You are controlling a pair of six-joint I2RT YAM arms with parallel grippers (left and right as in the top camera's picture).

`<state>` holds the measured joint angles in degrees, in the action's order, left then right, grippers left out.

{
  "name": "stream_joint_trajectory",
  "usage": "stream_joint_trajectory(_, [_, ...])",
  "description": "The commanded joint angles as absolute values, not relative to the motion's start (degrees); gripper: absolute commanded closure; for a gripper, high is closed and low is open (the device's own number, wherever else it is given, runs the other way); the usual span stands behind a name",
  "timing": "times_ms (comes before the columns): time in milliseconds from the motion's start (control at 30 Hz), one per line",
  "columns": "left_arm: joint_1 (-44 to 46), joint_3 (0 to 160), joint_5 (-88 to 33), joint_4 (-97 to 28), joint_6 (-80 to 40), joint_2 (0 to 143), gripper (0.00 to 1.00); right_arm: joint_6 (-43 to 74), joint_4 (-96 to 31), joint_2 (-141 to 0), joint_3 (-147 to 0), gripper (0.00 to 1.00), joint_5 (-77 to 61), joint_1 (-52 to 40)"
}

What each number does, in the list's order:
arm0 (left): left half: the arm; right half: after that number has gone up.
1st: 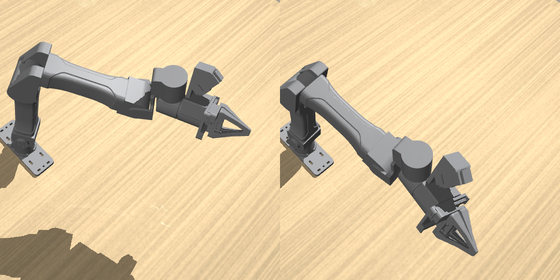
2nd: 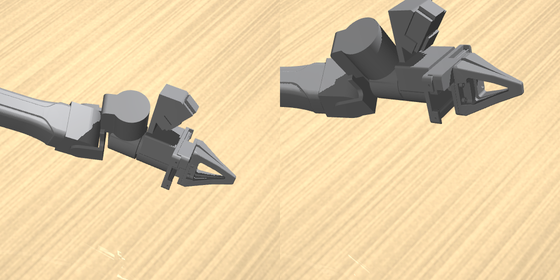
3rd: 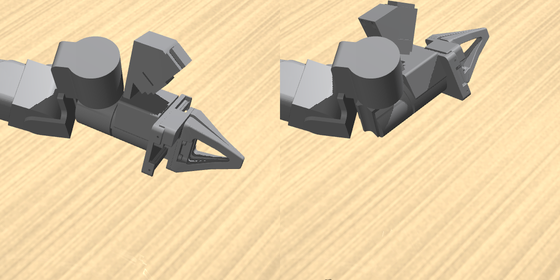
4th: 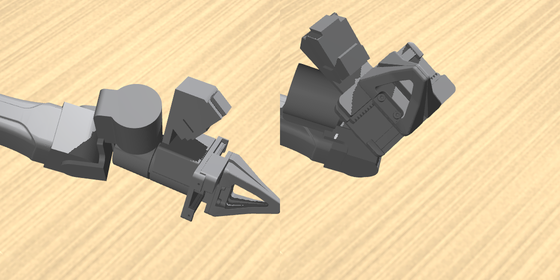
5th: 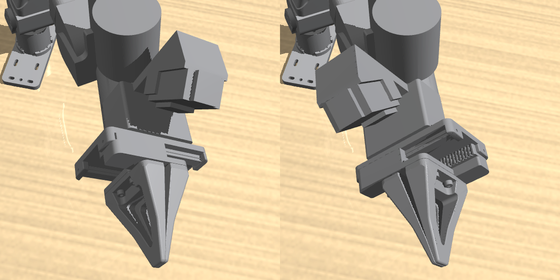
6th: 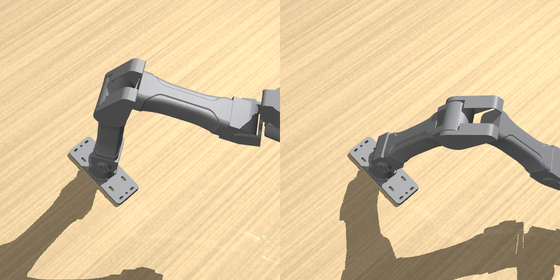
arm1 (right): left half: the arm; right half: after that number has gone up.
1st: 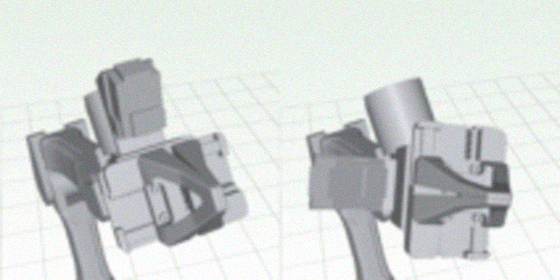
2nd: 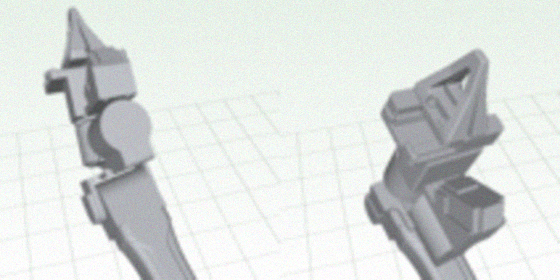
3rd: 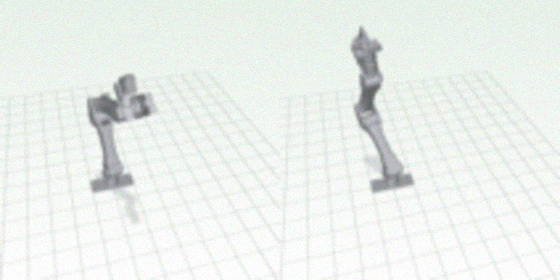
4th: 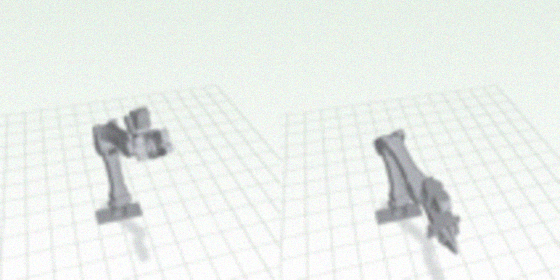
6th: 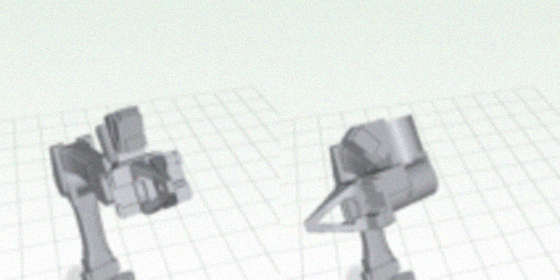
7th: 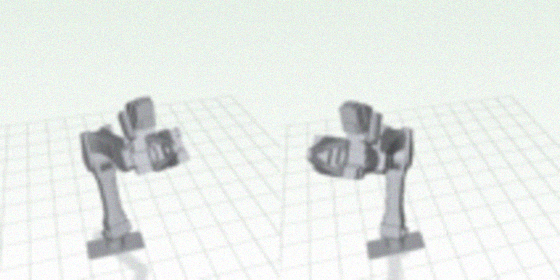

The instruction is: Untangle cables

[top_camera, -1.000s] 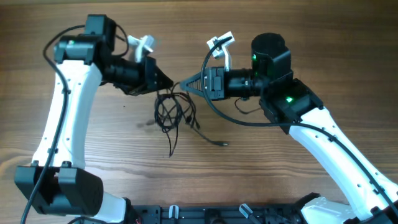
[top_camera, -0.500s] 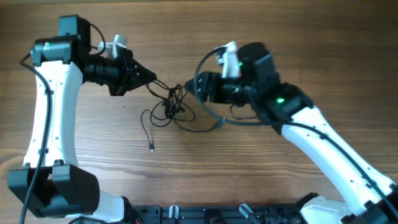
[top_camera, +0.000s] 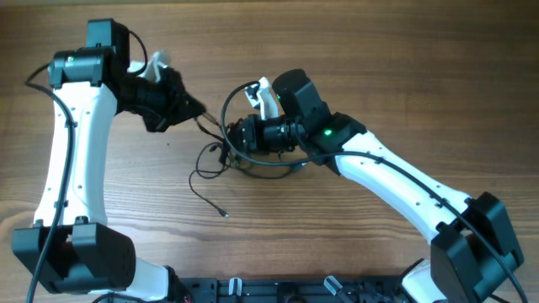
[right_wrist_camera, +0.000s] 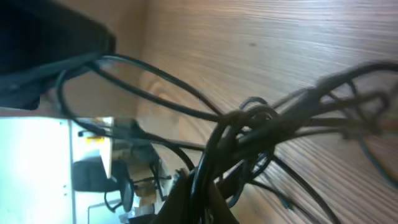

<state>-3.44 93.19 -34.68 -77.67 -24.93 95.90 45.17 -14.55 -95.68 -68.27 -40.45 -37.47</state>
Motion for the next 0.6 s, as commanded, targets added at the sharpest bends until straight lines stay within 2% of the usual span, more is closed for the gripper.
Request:
stream_joint_trajectory(0, [-6.46, 93.76, -10.55, -78.26, -34.26, 95.37, 0.96, 42.5, -19.81, -90.3, -69.06, 0.96, -35.0, -33.26])
stream_joint_trajectory(133, [-9.54, 93.76, -9.93, -78.0, -34.96, 95.37, 0.96, 40.58, -21.87, -85.76, -69.06, 0.96, -35.64, -31.94])
stream_joint_trajectory(200, [-10.96, 93.76, -1.26, -77.89, -38.22, 95.37, 0.96, 40.47, -21.37, -83.72, -69.06, 0.96, -37.15, -31.0])
stream_joint_trajectory(233, [-12.29, 93.76, 3.05, -78.76, -39.16, 95.39, 0.96, 40.47, -20.93, -82.02, -69.06, 0.96, -38.7, -29.28])
stream_joint_trajectory(367, [-16.99, 93.76, 3.44, -79.72, -40.99, 95.42, 0.96, 40.58, -19.94, -76.69, -69.08, 0.96, -42.63, -21.74])
stream_joint_trajectory(433, [-18.44, 93.76, -3.73, -79.83, -40.69, 95.42, 0.96, 40.66, -17.12, -75.94, -69.06, 0.96, -49.5, -20.16])
stream_joint_trajectory(500, [-18.46, 93.76, -18.24, -78.41, -32.4, 95.42, 0.96, 42.41, -11.64, -75.96, -69.06, 0.96, -54.61, -20.18])
stream_joint_trajectory(567, [-18.06, 93.76, -38.7, -78.63, -21.02, 95.39, 0.96, 42.09, -12.12, -76.09, -68.99, 0.96, -53.74, -20.29])
